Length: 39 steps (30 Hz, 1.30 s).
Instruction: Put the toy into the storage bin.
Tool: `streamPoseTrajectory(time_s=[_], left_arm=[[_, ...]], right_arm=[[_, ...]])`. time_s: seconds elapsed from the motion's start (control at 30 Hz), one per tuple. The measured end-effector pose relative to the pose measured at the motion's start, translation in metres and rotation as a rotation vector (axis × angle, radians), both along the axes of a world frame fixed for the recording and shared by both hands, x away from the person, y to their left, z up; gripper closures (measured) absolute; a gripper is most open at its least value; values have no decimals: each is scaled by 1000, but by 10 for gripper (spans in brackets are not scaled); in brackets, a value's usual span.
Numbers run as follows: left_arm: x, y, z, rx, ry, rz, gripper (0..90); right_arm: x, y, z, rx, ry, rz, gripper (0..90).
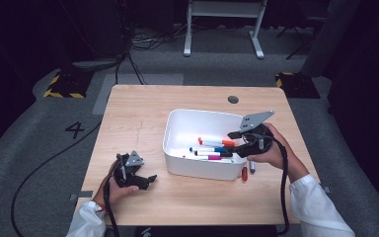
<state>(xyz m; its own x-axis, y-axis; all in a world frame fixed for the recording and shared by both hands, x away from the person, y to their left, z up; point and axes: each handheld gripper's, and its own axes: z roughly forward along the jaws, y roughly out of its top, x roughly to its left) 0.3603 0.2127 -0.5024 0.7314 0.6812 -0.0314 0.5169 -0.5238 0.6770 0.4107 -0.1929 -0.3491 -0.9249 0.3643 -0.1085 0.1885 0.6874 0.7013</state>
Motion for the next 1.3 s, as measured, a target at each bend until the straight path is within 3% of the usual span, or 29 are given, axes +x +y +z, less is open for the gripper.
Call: streamPoseTrajectory(time_s=[0.37,0.57,0.77,0.93,1.2,1.3], left_arm=[[0,0,0,-1,2,0,136],[0,0,0,0,0,0,136],[0,0,0,-1,1,3,136],[0,0,0,0,1,3,136],[0,0,0,0,1,3,136],[0,0,0,0,1,3,136]], right_arm=[[-17,-63,18,131,-63,-176,394],[-22,-95,11,124,-99,-259,392],[-21,-113,-17,78,-96,-346,386],[-16,-123,-50,93,-34,-406,382],[-6,-122,-99,63,43,-457,375],[-2,-119,-110,47,55,-470,375]])
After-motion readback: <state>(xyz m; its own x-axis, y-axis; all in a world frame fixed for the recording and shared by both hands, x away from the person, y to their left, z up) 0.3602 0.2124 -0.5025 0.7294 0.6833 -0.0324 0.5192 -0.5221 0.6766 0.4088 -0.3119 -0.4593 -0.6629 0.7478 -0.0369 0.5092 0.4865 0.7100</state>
